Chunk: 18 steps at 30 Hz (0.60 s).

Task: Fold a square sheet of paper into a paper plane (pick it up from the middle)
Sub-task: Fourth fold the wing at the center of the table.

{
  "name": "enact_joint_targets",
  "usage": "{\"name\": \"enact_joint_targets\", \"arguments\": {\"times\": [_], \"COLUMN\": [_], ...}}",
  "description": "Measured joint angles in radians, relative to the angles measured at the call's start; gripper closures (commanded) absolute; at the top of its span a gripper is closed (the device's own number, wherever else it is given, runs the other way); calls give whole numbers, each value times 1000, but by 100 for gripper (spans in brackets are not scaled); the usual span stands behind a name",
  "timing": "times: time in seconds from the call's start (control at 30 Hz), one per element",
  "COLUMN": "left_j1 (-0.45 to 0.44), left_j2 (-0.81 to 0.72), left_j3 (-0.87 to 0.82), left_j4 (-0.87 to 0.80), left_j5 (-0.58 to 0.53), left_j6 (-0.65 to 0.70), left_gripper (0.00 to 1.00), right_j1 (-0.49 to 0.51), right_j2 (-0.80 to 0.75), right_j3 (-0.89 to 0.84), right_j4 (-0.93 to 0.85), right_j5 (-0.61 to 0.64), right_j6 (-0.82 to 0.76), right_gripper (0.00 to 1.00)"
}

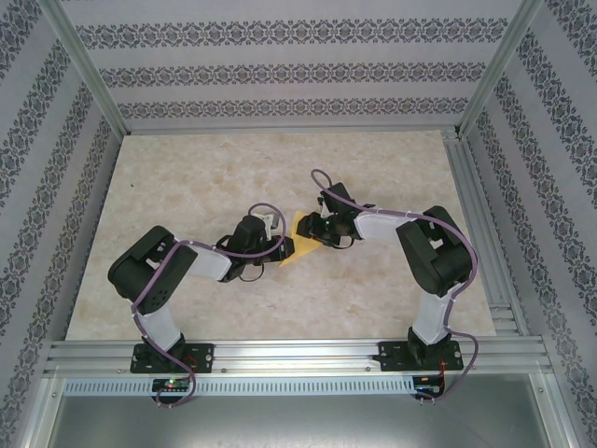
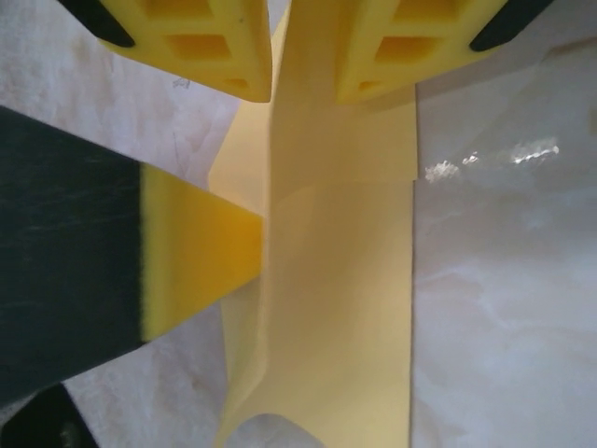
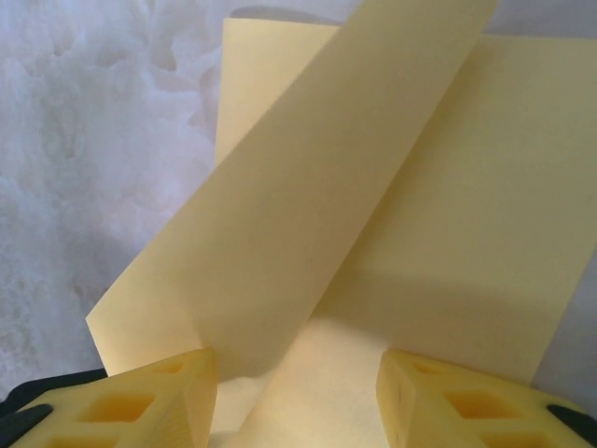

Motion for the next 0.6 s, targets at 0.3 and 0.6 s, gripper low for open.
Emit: {"name": "enact_joint_targets", "arguments": {"times": [0.3,0.6], "left_j1": [0,0], "left_j2": [-26,-26], "left_j3": [0,-1], "left_j4": [-71,-101], "left_j5": [-4,-5], "left_j6": [76,92], "left_gripper": [80,87], "right_j1": [14,21], "right_j2": [21,35], "right_j3": [54,85], "right_j4": [-77,-127], "right_j5": [42,67], "right_j6": [29,37], "right_gripper": [47,51]}}
